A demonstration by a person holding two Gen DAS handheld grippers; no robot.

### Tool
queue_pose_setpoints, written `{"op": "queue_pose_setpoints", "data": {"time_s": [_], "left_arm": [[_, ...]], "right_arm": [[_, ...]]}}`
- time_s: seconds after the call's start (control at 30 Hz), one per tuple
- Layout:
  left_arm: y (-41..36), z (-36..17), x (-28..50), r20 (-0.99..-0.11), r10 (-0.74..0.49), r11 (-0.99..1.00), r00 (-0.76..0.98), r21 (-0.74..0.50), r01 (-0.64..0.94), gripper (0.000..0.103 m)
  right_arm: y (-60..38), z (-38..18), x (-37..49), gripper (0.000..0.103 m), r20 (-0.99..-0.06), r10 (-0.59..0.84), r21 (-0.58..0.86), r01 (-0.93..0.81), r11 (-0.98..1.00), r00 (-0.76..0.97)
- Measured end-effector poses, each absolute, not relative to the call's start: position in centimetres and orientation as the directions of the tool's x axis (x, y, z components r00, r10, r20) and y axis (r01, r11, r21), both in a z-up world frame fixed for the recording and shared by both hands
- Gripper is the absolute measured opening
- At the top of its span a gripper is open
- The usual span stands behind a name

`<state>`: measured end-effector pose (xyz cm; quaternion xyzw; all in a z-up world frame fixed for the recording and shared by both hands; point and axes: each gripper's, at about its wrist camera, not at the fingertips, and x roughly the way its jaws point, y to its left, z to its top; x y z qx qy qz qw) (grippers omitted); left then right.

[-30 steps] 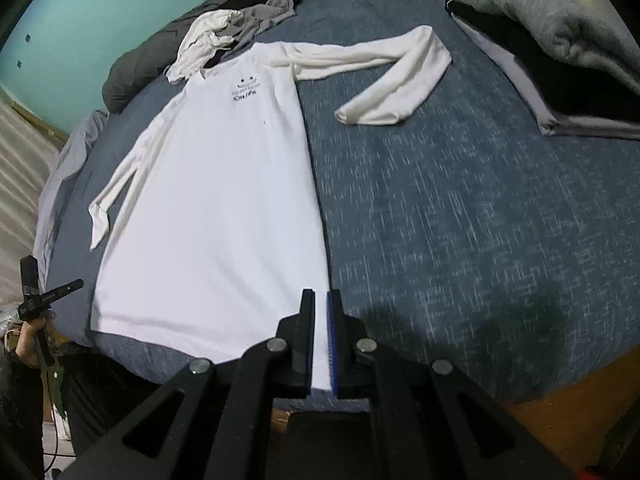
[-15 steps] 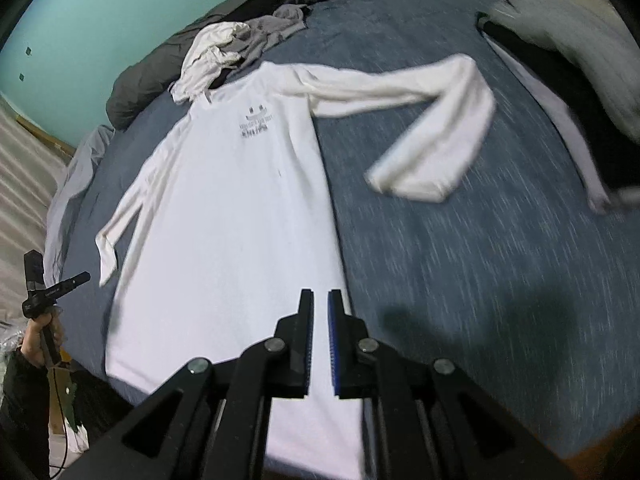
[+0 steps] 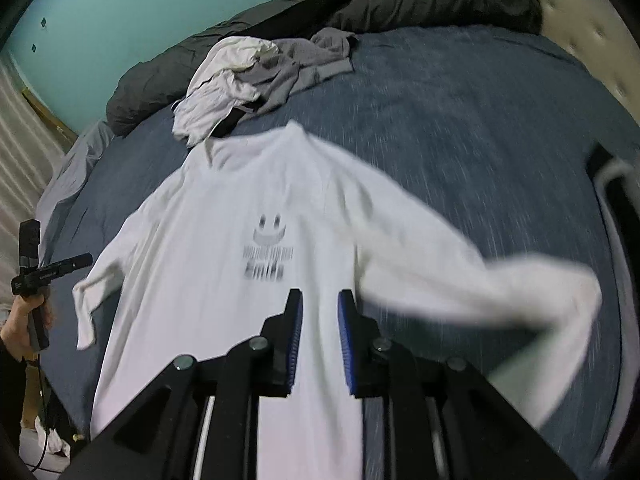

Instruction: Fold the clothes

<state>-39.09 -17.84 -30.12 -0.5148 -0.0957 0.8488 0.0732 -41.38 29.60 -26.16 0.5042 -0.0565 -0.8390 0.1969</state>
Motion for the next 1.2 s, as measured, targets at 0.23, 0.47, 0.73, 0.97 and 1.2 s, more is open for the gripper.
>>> {"op": "queue_pose_setpoints", "data": {"time_s": [0.23,0.47,0.73,0.97,1.2], "left_arm": [[-17.2,-32.1,-46.5,-0.867,0.219,-0.974,-0.447,-0.218,-0.055,0.047],[-16.8,-33.7,-51.3,-0.876,0.202,-0.979,-0.439,-0.194,-0.065,0.055],[-16.8,-35.8,-53.6,-0.883,0.205,-0.978,-0.422,-0.197,-0.062,0.055],[-16.5,-36.4,-54.5,-0.878,0.222,-0.975,-0.424,-0.2,-0.097,0.04],[-16.0,-36.1,-54.5,-0.879,0.231,-0.972,-0.416,-0.194,-0.13,0.01]], "right_arm": [[27.6,-28.2,-49.5,0.018,-0.826,-0.382,0.292,0.266,-0.919,-0.414],[25.0,-30.5,-55.6,0.018,-0.852,-0.349,0.249,0.285,-0.926,-0.39],[22.8,-32.5,-59.7,0.018,-0.876,-0.318,0.206,0.313,-0.927,-0.364],[20.4,-34.5,-61.1,0.018,-0.905,-0.273,0.139,0.382,-0.914,-0.326],[20.5,-34.2,-61.1,0.002,-0.896,-0.278,0.127,0.399,-0.908,-0.347]]}}
